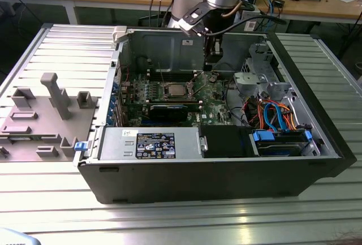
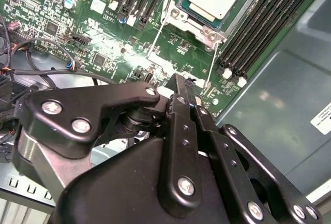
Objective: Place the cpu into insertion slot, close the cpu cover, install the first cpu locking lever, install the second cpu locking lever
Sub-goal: 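Close the cpu cover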
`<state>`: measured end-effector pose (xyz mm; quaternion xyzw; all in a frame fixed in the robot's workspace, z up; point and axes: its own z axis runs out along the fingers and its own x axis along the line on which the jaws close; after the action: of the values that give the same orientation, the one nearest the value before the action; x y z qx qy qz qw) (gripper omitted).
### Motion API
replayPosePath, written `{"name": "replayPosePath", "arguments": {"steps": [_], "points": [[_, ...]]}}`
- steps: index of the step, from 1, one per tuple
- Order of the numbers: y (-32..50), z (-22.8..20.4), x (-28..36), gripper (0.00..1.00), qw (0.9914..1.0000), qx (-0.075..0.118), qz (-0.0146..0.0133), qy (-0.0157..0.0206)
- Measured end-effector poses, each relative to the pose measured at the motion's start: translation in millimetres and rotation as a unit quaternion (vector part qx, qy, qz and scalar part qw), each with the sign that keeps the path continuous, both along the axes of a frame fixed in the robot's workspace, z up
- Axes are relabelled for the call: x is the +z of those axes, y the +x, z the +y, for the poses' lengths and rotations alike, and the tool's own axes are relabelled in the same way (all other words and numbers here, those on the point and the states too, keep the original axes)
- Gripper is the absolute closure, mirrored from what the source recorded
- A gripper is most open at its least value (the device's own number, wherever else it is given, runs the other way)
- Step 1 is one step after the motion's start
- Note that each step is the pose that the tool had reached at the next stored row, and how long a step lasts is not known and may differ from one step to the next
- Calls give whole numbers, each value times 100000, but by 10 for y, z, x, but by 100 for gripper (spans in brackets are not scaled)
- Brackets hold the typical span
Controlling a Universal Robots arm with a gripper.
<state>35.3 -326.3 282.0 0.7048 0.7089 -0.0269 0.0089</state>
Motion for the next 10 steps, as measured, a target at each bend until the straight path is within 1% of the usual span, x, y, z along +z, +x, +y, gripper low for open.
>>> {"name": "replayPosePath", "arguments": {"steps": [10], "points": [[46,0,0,89,100000,0,2,2]]}}
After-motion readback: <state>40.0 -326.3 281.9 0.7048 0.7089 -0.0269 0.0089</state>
